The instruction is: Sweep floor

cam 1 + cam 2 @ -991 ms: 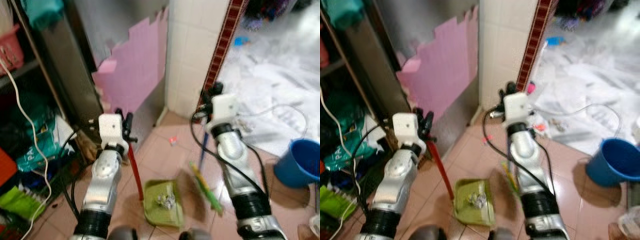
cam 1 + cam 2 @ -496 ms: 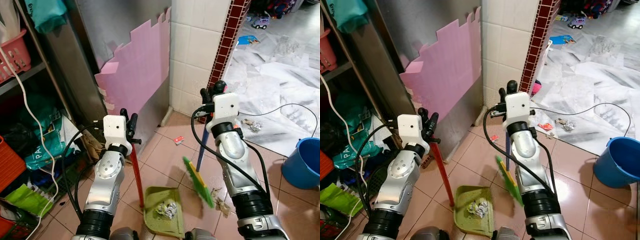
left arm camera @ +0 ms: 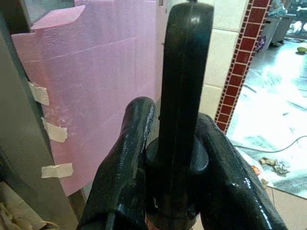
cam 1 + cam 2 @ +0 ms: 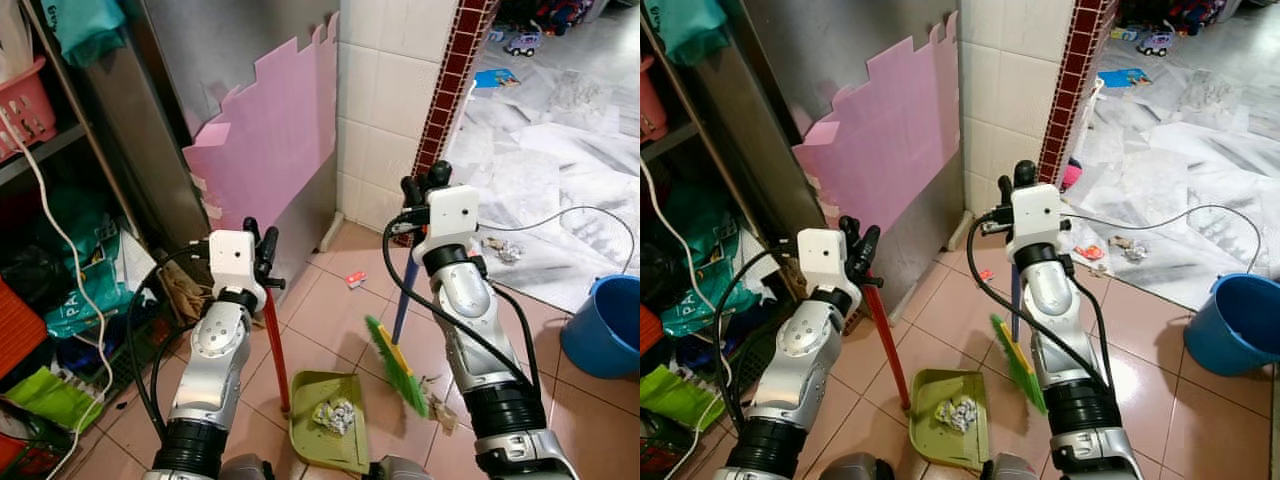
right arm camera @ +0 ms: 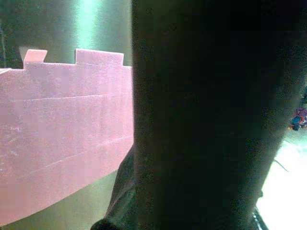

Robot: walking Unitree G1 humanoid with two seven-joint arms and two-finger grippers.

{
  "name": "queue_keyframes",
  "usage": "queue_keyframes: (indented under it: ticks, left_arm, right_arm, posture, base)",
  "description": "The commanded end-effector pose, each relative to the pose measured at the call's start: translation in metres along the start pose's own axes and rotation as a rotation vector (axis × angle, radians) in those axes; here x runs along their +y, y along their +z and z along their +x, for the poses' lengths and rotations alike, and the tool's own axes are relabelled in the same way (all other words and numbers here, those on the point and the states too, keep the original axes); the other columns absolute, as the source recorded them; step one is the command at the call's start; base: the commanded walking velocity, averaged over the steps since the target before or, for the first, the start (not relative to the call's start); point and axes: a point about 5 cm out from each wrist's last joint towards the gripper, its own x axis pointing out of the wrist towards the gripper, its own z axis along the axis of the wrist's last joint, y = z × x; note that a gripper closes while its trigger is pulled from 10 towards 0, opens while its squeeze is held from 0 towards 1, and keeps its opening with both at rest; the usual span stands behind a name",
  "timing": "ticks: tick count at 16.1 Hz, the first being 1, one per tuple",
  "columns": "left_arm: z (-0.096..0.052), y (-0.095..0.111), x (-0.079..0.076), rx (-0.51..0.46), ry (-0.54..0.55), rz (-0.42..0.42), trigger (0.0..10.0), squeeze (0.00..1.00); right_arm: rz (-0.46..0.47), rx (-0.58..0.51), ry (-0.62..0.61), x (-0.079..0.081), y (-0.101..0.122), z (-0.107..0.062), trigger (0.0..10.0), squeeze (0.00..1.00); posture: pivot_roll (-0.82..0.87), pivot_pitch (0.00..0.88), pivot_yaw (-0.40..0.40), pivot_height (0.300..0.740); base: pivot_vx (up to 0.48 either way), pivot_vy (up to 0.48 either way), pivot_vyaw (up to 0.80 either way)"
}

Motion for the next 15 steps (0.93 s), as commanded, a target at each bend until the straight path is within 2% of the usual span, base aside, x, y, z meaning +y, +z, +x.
queue_keyframes:
  ticks: [1,8,15]
  left_arm:
    - [0.0035,0.0100,-0.0023,-0.039,-0.012,0.003,10.0,0.00]
    - [0.0041,0.0092,-0.0031,-0.032,-0.014,-0.007,10.0,0.00]
    - [0.0065,0.0091,-0.0058,-0.031,-0.018,-0.008,10.0,0.00]
  right_arm:
    - [-0.005,-0.058,0.009,0.0023,0.0126,0.0064,10.0,0.00]
    - [-0.012,-0.046,-0.012,-0.0012,0.0107,0.0059,10.0,0.00]
    - [-0.021,-0.042,-0.020,-0.0033,0.0106,0.0059,10.0,0.00]
  posture:
    - [-0.04,0.000,0.033,0.740]
    - [-0.04,0.000,0.040,0.740]
    - [-0.05,0.000,0.042,0.740]
  base:
    - [0.000,0.000,0.00]
    - [0.000,0.000,0.00]
    - [0.000,0.000,-0.74]
